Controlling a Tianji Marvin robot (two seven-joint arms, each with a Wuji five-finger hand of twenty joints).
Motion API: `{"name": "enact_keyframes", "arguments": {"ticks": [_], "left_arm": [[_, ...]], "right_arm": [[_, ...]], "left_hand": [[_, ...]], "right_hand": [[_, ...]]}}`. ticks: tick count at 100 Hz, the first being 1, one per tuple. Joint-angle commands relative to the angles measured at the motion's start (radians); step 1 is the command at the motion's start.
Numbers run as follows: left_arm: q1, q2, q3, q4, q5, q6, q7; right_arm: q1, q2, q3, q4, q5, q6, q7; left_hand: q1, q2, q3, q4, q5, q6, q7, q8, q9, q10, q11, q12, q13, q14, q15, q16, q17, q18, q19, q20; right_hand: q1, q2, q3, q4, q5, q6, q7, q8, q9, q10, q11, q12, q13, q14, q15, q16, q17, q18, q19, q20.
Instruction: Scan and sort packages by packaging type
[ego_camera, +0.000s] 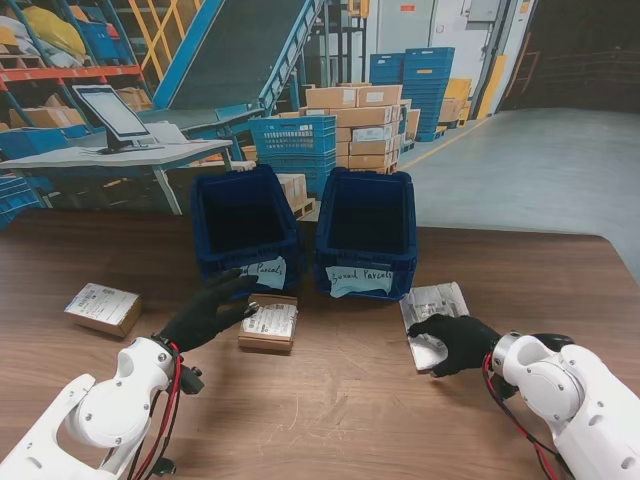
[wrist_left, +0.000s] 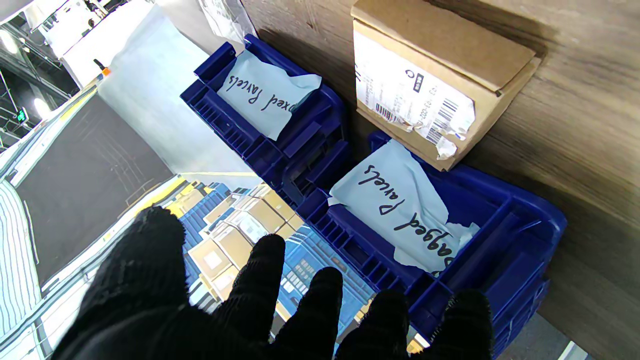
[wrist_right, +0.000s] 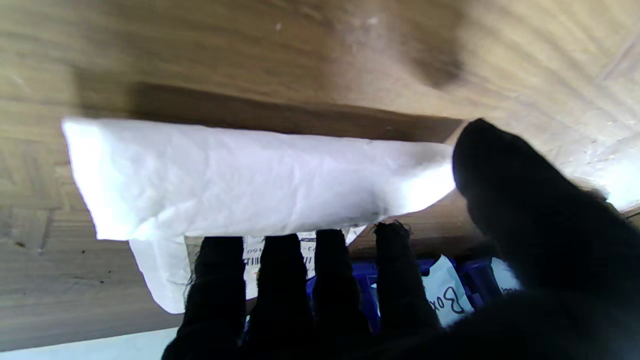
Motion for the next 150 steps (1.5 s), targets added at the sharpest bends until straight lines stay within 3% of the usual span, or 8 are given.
{"name": "enact_keyframes", "arguments": {"ticks": [1,24,53,58,65,80,104,150], "left_arm": [[0.003,-0.002,0.004,-0.006,-0.005,-0.005,-0.019],[0.001,-0.002,0.008,-0.004,-0.013,-0.007,-0.024],[-0.005,0.0,0.015,-0.001,-0.018,-0.005,-0.032],[-0.005,0.0,0.015,-0.001,-0.019,-0.005,-0.034],[-0.005,0.0,0.015,-0.001,-0.019,-0.004,-0.035],[-0.006,0.001,0.016,-0.002,-0.021,-0.002,-0.039],[-0.005,0.002,0.016,-0.004,-0.021,-0.004,-0.041],[-0.001,0.002,0.024,-0.008,-0.011,-0.011,-0.039]], "right_arm": [[-0.01,-0.008,-0.024,0.05,-0.007,-0.011,0.036],[0.037,-0.01,-0.068,0.147,-0.007,-0.053,-0.03],[0.066,-0.018,-0.098,0.202,-0.017,-0.055,-0.108],[0.068,-0.02,-0.102,0.213,-0.026,-0.055,-0.139],[0.069,-0.024,-0.103,0.222,-0.038,-0.05,-0.176],[0.063,-0.033,-0.095,0.217,-0.031,-0.022,-0.209],[0.025,-0.049,-0.054,0.155,-0.046,0.028,-0.284],[-0.09,-0.067,0.031,-0.093,-0.083,0.122,-0.303]], "left_hand": [[0.024,0.043,-0.034,0.011,-0.006,0.004,0.003,0.012,-0.006,-0.003,-0.017,0.006,0.011,0.016,-0.001,0.012,-0.002,0.015,0.016,0.015],[0.023,0.043,-0.033,0.011,-0.005,0.004,0.003,0.012,-0.005,-0.005,-0.016,0.006,0.012,0.016,-0.001,0.012,-0.001,0.014,0.016,0.016],[0.023,0.044,-0.033,0.011,-0.005,0.003,0.003,0.012,-0.005,-0.005,-0.017,0.006,0.012,0.014,-0.001,0.012,-0.002,0.014,0.016,0.016],[0.023,0.043,-0.034,0.011,-0.003,0.002,0.004,0.012,-0.006,-0.003,-0.017,0.006,0.011,0.015,-0.001,0.012,-0.002,0.013,0.016,0.016],[0.023,0.044,-0.033,0.011,-0.004,0.004,0.004,0.012,-0.004,-0.003,-0.016,0.006,0.011,0.016,-0.001,0.012,-0.002,0.013,0.016,0.016],[0.023,0.044,-0.033,0.011,-0.003,0.004,0.004,0.013,-0.002,-0.003,-0.016,0.006,0.012,0.015,-0.001,0.012,-0.003,0.013,0.016,0.016],[0.023,0.045,-0.034,0.011,-0.001,0.003,0.005,0.013,-0.001,-0.004,-0.016,0.006,0.012,0.016,-0.001,0.012,-0.002,0.014,0.016,0.016],[0.025,0.046,-0.033,0.012,-0.001,0.002,0.005,0.013,-0.005,-0.003,-0.017,0.006,0.012,0.015,-0.001,0.012,-0.002,0.013,0.016,0.016]], "right_hand": [[0.038,-0.042,0.031,-0.031,0.033,-0.022,0.028,0.024,-0.013,-0.017,0.053,0.046,0.108,-0.036,0.148,0.084,0.037,-0.001,0.033,0.019],[0.107,-0.08,0.103,-0.041,0.11,-0.054,0.163,0.147,0.031,-0.047,0.212,0.197,0.146,-0.083,0.391,0.253,0.113,-0.028,0.166,0.123],[0.191,-0.074,0.132,-0.049,0.208,-0.135,0.422,0.301,0.184,-0.089,0.318,0.31,0.254,-0.113,0.572,0.375,0.195,-0.026,0.281,0.166],[0.225,-0.089,0.126,-0.094,0.24,-0.164,0.487,0.324,0.237,-0.105,0.337,0.332,0.293,-0.105,0.609,0.432,0.221,-0.022,0.321,0.175],[0.265,-0.11,0.123,-0.139,0.276,-0.218,0.593,0.306,0.313,-0.121,0.353,0.401,0.354,-0.096,0.644,0.48,0.257,-0.019,0.372,0.178],[0.334,-0.109,0.092,-0.159,0.389,-0.302,0.708,0.325,0.436,-0.155,0.383,0.465,0.435,-0.1,0.749,0.521,0.313,-0.035,0.419,0.169],[0.349,-0.137,0.139,-0.148,0.434,-0.284,0.745,0.285,0.515,-0.154,0.389,0.478,0.521,-0.106,0.79,0.517,0.401,-0.042,0.489,0.152],[0.371,-0.157,0.165,-0.171,0.461,-0.257,0.733,0.264,0.55,-0.113,0.375,0.471,0.595,-0.101,0.761,0.527,0.487,-0.015,0.511,0.123]]}}
